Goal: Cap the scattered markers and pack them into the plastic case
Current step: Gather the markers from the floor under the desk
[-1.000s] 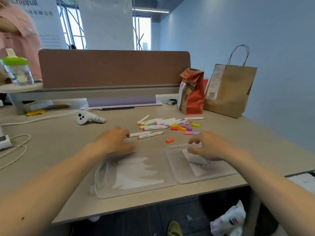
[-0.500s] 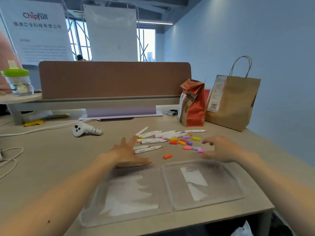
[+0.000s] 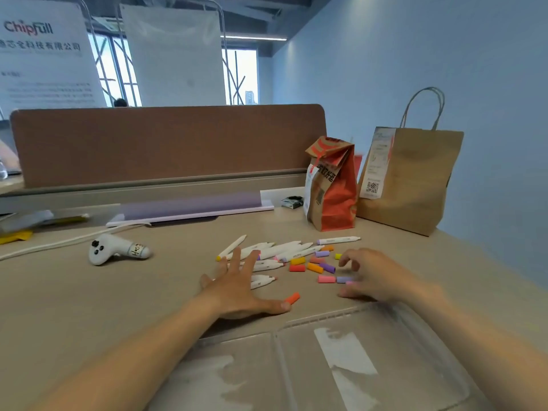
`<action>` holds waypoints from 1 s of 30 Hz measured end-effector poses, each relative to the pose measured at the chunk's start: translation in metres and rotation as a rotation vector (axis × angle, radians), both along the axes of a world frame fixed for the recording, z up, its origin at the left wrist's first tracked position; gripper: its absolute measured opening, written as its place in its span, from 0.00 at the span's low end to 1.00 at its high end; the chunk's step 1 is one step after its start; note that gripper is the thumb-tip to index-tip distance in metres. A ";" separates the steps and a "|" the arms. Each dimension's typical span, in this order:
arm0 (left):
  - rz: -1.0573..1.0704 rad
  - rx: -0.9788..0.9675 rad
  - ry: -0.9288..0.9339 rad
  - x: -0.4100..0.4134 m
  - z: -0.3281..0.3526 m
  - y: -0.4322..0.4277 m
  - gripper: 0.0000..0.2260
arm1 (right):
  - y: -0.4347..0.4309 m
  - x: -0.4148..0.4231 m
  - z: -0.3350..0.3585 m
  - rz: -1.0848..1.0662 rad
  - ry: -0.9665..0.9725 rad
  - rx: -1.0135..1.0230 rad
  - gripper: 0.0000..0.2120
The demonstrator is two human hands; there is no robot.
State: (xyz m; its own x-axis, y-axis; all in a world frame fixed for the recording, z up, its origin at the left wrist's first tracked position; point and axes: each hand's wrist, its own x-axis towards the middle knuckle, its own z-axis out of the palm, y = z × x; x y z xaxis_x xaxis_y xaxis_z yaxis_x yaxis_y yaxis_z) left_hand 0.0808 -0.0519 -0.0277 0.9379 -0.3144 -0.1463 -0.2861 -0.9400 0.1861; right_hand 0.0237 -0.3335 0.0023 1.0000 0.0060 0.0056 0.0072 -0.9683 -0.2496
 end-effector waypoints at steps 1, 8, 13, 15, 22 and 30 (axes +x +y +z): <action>-0.003 -0.011 0.003 0.002 0.000 -0.003 0.62 | 0.003 0.000 0.000 0.013 -0.011 0.007 0.21; -0.020 -0.101 -0.128 0.016 -0.009 -0.013 0.51 | 0.020 0.004 -0.008 0.070 -0.134 0.061 0.13; 0.029 -0.086 -0.190 0.026 -0.007 -0.008 0.56 | 0.021 0.005 -0.012 0.072 -0.126 0.054 0.11; 0.065 -0.058 -0.155 0.031 -0.003 -0.004 0.59 | 0.020 0.007 -0.013 0.077 -0.120 0.054 0.11; 0.031 -0.076 -0.100 0.050 -0.009 0.002 0.61 | 0.012 0.017 -0.010 0.139 -0.139 0.013 0.16; -0.092 -0.150 -0.156 0.055 -0.010 -0.022 0.60 | -0.005 0.024 -0.014 0.053 -0.138 -0.008 0.12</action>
State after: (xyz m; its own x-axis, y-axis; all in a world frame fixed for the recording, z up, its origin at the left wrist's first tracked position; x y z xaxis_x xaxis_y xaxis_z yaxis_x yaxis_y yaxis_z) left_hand 0.1362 -0.0737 -0.0379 0.9117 -0.4074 0.0534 -0.4061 -0.8736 0.2682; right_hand 0.0482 -0.3384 -0.0116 0.9880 0.0590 0.1425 0.0916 -0.9677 -0.2349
